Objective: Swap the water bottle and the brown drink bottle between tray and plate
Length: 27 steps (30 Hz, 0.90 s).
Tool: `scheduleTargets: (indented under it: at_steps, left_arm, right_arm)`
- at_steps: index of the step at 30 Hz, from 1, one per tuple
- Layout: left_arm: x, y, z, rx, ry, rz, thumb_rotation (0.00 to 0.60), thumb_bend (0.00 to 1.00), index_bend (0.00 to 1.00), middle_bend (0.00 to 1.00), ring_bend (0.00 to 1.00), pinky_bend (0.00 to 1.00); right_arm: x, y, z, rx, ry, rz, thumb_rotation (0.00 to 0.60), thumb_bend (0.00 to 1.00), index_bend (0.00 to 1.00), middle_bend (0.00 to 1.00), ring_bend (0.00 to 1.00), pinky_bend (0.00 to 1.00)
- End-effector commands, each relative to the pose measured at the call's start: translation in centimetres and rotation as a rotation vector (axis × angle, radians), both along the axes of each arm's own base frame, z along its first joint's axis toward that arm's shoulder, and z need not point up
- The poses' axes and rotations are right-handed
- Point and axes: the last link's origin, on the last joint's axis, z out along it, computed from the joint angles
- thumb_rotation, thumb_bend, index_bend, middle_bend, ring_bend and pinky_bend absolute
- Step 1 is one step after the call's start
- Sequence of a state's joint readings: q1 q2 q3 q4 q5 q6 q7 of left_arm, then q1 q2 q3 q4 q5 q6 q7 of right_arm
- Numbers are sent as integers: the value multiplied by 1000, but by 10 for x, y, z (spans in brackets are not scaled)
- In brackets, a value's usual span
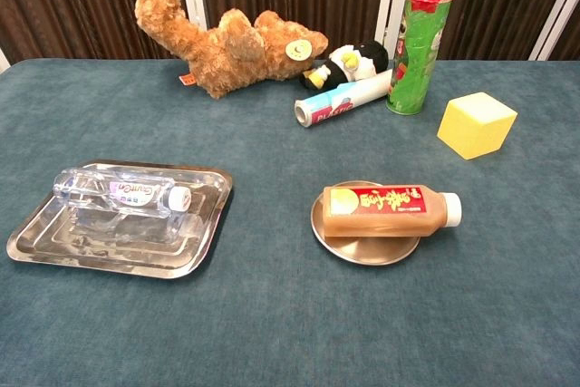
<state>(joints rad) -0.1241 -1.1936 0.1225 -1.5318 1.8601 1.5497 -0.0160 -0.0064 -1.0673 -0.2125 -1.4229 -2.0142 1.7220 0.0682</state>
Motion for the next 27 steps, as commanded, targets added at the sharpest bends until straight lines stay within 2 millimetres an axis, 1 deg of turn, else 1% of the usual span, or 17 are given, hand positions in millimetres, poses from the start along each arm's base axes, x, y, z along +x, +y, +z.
scheduleTargets:
  at_steps: [1,7,11,13,16,22,27]
  left_arm:
    - [1,-1,-1,1,6,-3,600,380,0,0,0,19]
    - [5,-1,-10,-20,11,-21,600,381,0,0,0,19]
    - [10,7,-27,-69,-3,-50,600,381,0,0,0,20]
    - [13,15,-36,-84,-1,-62,600,381,0,0,0,20]
    - [23,38,-57,-126,-23,-74,600,382,0,0,0,20]
    - [35,75,-93,-174,-4,-86,600,383,0,0,0,19]
    - [42,91,-109,-183,4,-67,600,381,0,0,0,19]
  right_arm:
    - [0,0,2,1,-6,-1,600,132,0,0,0,0]
    - [-3,1,3,9,-1,-4,600,133,0,0,0,0]
    - [-3,-1,-2,12,12,-3,600,132,0,0,0,0]
    - [-2,0,-2,5,12,-6,600,133,0,0,0,0]
    - [2,5,2,-68,16,13,600,133,0,0,0,0]
    - [4,13,10,-117,1,16,600,133,0,0,0,0]
    - [4,11,12,-136,-9,9,600,133,0,0,0,0]
